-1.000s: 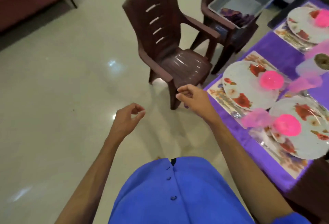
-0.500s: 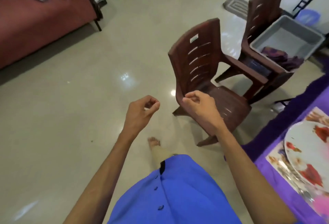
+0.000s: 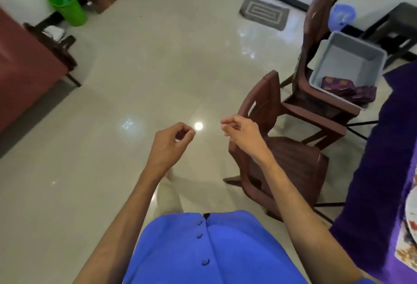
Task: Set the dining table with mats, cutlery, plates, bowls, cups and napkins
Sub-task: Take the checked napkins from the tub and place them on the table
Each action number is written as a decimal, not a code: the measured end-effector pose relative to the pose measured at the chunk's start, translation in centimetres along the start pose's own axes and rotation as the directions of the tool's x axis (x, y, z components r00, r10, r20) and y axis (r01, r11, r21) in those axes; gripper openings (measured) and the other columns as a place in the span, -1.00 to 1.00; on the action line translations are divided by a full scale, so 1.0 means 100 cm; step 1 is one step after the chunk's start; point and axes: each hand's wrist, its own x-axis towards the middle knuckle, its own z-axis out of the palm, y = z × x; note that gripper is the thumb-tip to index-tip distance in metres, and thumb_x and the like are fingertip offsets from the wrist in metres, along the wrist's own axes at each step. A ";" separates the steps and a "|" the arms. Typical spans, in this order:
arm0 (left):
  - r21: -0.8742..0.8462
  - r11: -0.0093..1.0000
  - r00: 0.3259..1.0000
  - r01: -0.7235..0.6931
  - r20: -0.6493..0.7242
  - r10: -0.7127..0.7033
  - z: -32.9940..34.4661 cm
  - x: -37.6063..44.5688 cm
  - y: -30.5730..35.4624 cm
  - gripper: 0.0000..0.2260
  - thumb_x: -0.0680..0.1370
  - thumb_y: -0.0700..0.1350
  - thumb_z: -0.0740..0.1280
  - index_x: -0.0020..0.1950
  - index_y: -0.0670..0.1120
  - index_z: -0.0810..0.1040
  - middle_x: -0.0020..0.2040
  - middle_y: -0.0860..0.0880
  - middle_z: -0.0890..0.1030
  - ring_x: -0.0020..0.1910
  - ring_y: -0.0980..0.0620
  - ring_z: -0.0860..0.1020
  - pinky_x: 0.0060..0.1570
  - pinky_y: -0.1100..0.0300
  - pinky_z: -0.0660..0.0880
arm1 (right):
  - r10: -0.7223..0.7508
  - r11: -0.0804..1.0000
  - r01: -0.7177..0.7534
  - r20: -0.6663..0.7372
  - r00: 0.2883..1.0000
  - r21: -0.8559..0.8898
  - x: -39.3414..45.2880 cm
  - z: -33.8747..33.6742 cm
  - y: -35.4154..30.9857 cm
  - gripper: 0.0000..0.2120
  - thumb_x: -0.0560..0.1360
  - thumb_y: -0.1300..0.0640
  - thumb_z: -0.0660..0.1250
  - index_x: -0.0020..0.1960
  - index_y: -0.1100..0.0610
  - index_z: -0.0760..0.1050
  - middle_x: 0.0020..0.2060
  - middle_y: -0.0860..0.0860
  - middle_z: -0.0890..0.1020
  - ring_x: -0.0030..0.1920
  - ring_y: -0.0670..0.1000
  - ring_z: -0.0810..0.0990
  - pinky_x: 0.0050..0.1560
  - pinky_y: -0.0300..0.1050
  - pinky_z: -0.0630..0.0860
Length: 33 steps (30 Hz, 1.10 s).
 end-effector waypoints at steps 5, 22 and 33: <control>0.045 0.995 0.975 -0.090 0.207 0.079 -0.048 0.152 0.003 -0.90 0.61 -0.03 0.42 -0.08 0.03 0.68 -0.13 0.14 0.71 -0.11 0.16 0.64 0.00 0.12 0.57 | 0.129 0.989 -0.112 -0.193 0.973 0.098 0.096 0.016 -0.047 -0.84 0.59 0.10 0.40 0.15 0.06 0.67 -0.06 -0.06 0.73 -0.11 -0.11 0.74 0.00 -0.13 0.65; -0.014 0.884 0.623 -0.468 0.704 0.341 0.040 0.554 0.181 -0.91 0.63 0.00 0.40 -0.02 0.07 0.70 -0.09 0.18 0.72 -0.05 0.21 0.66 -0.04 0.36 0.53 | 0.560 0.799 -0.206 -0.573 0.598 0.565 0.318 -0.096 -0.059 -0.86 0.59 0.09 0.38 0.13 0.01 0.66 -0.05 0.02 0.74 0.01 0.07 0.72 0.02 -0.02 0.65; -0.197 0.708 0.218 -0.678 0.866 0.450 0.208 0.688 0.357 -0.90 0.63 0.01 0.41 -0.02 0.05 0.70 -0.10 0.18 0.71 -0.08 0.19 0.67 -0.12 0.40 0.52 | 0.754 0.641 -0.036 -0.620 0.217 0.767 0.397 -0.222 -0.019 -0.85 0.61 0.07 0.40 0.14 0.06 0.67 -0.02 0.03 0.75 -0.03 0.02 0.74 0.09 0.08 0.65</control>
